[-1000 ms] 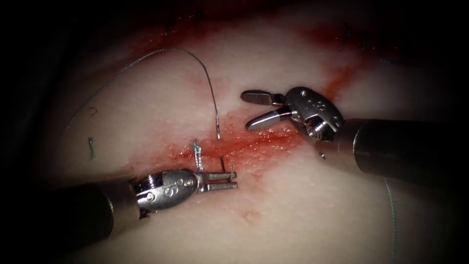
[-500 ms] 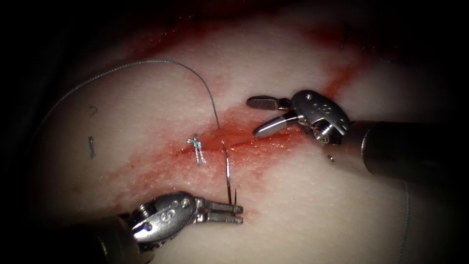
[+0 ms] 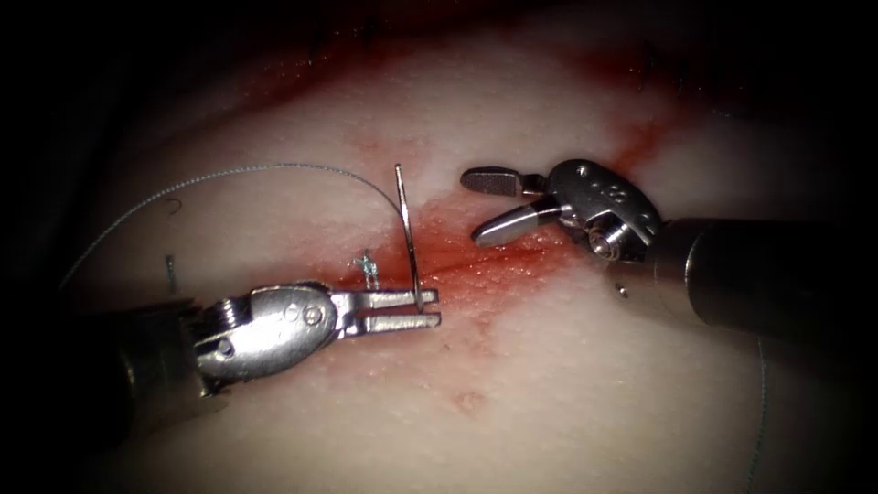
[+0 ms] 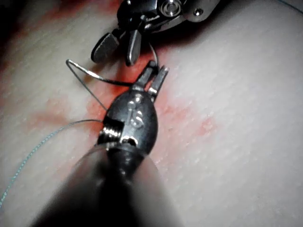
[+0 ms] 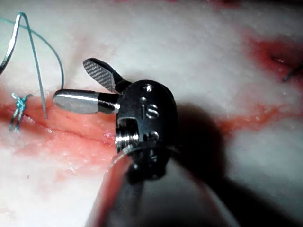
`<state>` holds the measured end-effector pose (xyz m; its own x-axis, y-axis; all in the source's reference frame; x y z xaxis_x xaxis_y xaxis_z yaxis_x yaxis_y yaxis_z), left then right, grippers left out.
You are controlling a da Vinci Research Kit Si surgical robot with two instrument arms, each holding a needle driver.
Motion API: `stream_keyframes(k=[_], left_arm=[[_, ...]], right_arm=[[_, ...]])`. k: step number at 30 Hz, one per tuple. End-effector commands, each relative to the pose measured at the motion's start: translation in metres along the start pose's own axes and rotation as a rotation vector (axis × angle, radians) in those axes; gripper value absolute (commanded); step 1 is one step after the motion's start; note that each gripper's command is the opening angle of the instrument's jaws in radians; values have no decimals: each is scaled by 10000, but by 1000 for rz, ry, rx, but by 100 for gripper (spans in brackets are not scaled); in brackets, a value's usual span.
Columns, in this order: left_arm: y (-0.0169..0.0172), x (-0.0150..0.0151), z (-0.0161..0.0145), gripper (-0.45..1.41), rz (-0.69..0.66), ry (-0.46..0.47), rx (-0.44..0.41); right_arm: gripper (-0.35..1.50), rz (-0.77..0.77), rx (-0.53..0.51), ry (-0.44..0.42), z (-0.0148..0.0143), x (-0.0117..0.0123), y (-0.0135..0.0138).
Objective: Wound Closure
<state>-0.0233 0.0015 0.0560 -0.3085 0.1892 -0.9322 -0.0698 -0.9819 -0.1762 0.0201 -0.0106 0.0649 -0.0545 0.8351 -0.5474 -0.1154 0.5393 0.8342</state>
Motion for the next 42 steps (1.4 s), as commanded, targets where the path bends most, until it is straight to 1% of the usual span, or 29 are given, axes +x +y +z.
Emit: stream_keyframes(k=[1, 3, 5, 7, 8, 9, 10, 12, 16, 19, 23, 27, 30, 32, 35, 40, 42], left_arm=[[-7, -1, 4, -45, 33, -10, 24], [-20, 6, -1, -45, 82, -27, 61], [-33, 12, -5, -45, 121, -40, 96], [-44, 16, -7, -45, 161, -52, 124], [-48, 17, -8, -45, 181, -64, 143], [-48, 17, -8, -45, 181, -64, 143], [-49, 17, -7, -45, 196, -76, 151], [-46, 14, -6, -45, 209, -84, 157], [-35, 0, 0, -45, 227, -86, 164], [-22, -15, 9, -45, 248, -89, 175], [-7, -41, 23, -45, 280, -117, 178], [3, -58, 36, -45, 302, -134, 172], [7, -62, 46, -45, 307, -146, 180], [9, -63, 52, -45, 308, -151, 187], [13, -63, 60, -45, 321, -164, 193], [17, -67, 68, -45, 342, -186, 189], [18, -67, 69, -45, 343, -189, 187]], right_arm=[[134, 33, 5, 0, 9, 4, 0], [136, 102, 6, 0, 9, 11, -3], [129, 176, 9, -1, 7, 18, -6], [114, 237, 13, -3, 5, 24, -8], [99, 294, 16, -5, 2, 28, -9], [99, 294, 16, -5, 2, 28, -9], [91, 332, 18, -6, 0, 29, -9], [86, 370, 20, -8, -2, 31, -10], [86, 461, 23, -10, -4, 33, -11], [86, 510, 24, -11, -3, 32, -14], [91, 532, 25, -11, 1, 33, -18], [94, 549, 20, -7, 8, 32, -21], [99, 565, 20, -6, 14, 28, -23], [106, 581, 22, -6, 19, 26, -25], [109, 598, 25, -8, 26, 23, -28], [108, 614, 43, -21, 37, 17, -35], [103, 614, 49, -25, 41, 16, -38]])
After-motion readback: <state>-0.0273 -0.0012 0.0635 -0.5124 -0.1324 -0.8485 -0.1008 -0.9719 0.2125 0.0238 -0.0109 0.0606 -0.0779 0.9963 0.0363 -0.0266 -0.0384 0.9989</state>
